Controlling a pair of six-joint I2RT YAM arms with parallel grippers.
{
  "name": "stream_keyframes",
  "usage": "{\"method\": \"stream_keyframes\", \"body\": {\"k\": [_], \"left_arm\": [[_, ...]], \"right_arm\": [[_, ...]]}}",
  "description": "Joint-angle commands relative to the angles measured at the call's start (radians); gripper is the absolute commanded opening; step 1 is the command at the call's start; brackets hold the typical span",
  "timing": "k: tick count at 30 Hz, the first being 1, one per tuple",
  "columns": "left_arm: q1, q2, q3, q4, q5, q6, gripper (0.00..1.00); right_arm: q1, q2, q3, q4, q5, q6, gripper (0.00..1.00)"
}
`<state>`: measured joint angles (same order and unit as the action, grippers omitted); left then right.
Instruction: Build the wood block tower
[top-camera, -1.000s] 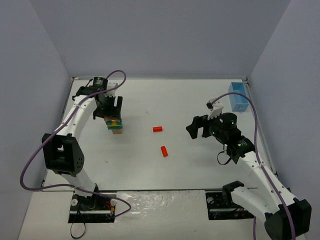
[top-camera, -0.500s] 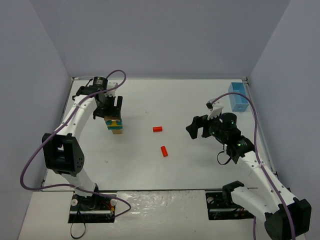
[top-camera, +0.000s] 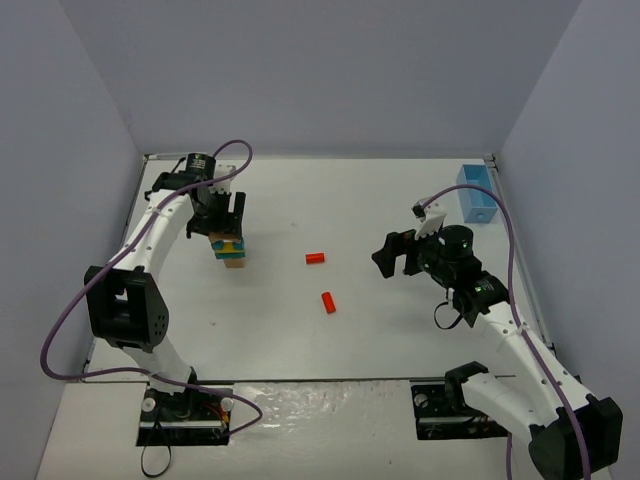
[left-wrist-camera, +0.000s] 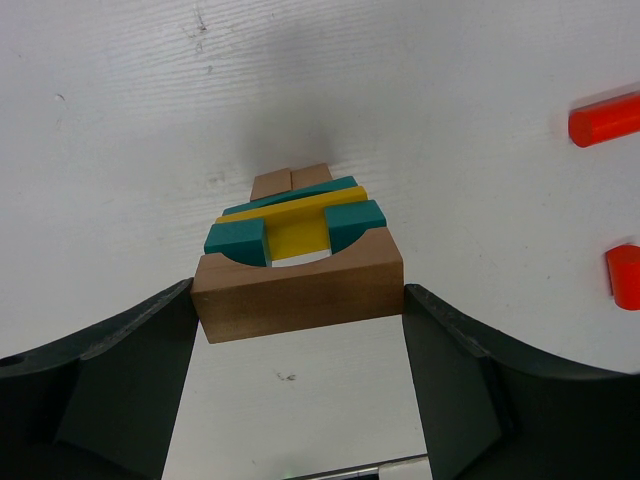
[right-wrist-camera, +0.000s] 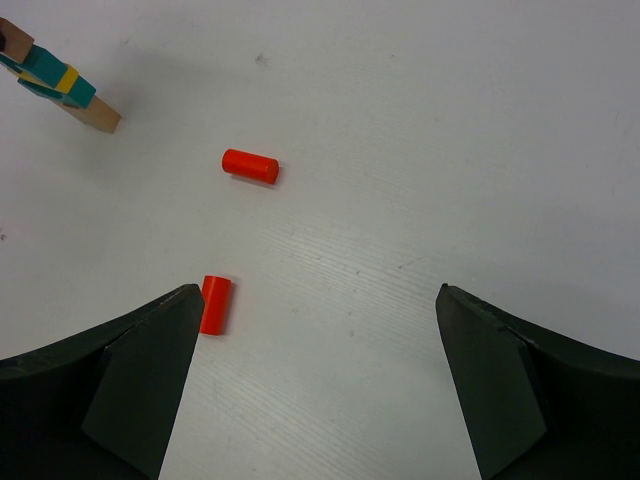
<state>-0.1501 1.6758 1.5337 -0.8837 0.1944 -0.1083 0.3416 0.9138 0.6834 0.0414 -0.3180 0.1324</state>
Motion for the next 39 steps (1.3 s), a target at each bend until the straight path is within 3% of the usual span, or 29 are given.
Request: {"method": "stream_keyframes", "body": {"k": [1, 11, 14, 24, 39], "left_arm": [[0.007, -0.007, 0.051, 0.026, 0.013, -0.011, 0.00], [0.006, -0.005, 0.049, 0.025, 0.008, -0.013, 0.02], [0.006, -0.004, 0.048, 0.025, 0.013, -0.010, 0.09], [0.006, -0.010, 0.048, 0.025, 0.014, -0.008, 0.15], [0.006, -0.010, 0.046, 0.022, 0.007, -0.007, 0.16]], "right_arm": [[-0.001, 0.005, 0.033, 0.063, -0.006, -0.004, 1.00], [-0.001, 0.008, 0.032, 0.063, -0.007, -0.005, 1.00], [-0.001, 0.011, 0.033, 0.063, -0.012, -0.005, 1.00], [-0.001, 0.010, 0.031, 0.064, -0.012, -0.005, 1.00], [-0.001, 0.013, 0.031, 0.066, -0.016, -0.004, 1.00]]}}
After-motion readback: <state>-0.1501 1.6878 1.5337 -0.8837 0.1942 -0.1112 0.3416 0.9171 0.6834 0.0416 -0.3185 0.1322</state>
